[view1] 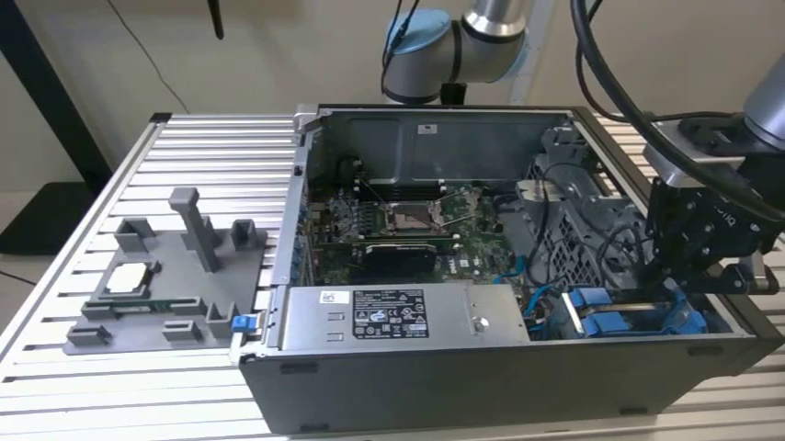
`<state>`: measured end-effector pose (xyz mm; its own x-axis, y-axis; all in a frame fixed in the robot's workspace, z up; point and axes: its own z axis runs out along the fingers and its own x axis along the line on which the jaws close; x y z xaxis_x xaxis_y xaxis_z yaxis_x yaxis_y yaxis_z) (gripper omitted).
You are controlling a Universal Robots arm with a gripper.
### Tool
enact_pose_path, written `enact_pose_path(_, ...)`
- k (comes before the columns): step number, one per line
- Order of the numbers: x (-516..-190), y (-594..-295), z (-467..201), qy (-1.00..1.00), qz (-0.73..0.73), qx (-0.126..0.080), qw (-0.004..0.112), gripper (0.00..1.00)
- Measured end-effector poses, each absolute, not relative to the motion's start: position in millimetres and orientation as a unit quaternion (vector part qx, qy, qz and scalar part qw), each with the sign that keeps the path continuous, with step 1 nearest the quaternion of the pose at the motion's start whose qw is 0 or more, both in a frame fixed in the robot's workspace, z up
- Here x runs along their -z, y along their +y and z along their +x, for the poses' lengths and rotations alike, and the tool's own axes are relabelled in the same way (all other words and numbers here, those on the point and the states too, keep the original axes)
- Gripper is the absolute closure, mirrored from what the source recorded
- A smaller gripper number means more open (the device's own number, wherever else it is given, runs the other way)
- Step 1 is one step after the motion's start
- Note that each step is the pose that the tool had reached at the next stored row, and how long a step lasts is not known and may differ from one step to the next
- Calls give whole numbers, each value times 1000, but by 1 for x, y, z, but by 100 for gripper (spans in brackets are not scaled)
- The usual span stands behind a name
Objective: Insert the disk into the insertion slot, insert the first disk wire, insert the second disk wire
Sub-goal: 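Insert the first disk wire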
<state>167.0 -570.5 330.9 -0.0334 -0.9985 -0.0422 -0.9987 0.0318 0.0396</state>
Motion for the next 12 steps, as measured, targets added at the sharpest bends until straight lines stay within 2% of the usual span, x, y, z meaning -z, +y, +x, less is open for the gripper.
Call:
enact_pose_path(2,-334,-570,167,718,-695,-30,3,100)
enact_pose_path(3,-339,-570,167,718,-695,-30,3,0)
enact_pose_path(12,-377,-570,167,718,-695,-31,3,0)
